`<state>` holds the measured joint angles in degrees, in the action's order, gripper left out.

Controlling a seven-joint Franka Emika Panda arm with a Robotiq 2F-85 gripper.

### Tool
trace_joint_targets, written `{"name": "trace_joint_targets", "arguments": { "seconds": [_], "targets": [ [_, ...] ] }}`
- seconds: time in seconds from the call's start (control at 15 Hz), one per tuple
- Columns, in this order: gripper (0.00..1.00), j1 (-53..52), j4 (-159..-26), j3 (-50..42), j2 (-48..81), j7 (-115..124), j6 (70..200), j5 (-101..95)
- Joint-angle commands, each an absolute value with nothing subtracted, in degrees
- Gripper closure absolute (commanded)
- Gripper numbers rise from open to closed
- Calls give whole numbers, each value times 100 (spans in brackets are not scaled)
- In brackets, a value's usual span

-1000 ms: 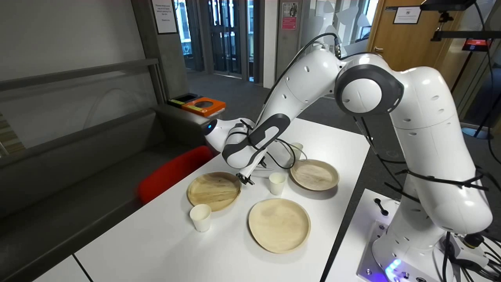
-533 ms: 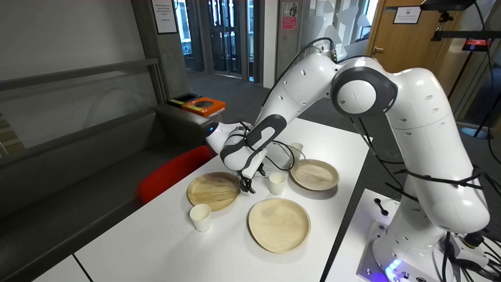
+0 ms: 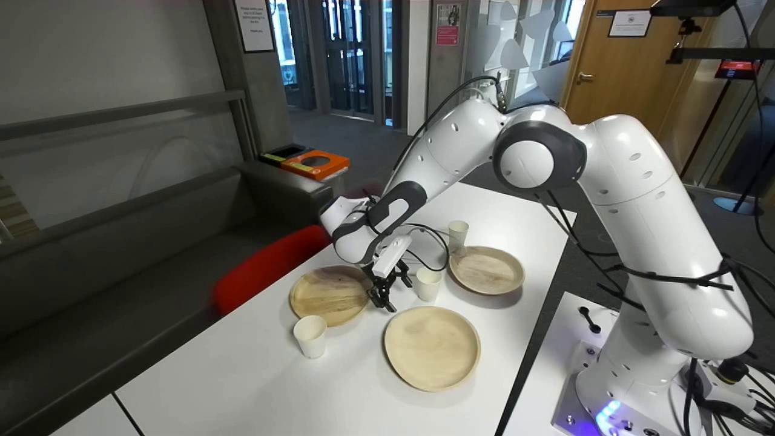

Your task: Shift the cup to the left, then move it closer to the plate

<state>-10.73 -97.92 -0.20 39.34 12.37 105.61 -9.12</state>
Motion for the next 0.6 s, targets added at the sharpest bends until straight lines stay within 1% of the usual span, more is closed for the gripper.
{"name": "trace_joint_targets", "arguments": {
  "seconds": [0.0, 0.53],
  "targets": [
    [0, -903, -9329, 140, 4175, 1227, 10190, -400],
    [0, -922, -9161, 89, 4325, 1775, 10494, 409]
  ]
}}
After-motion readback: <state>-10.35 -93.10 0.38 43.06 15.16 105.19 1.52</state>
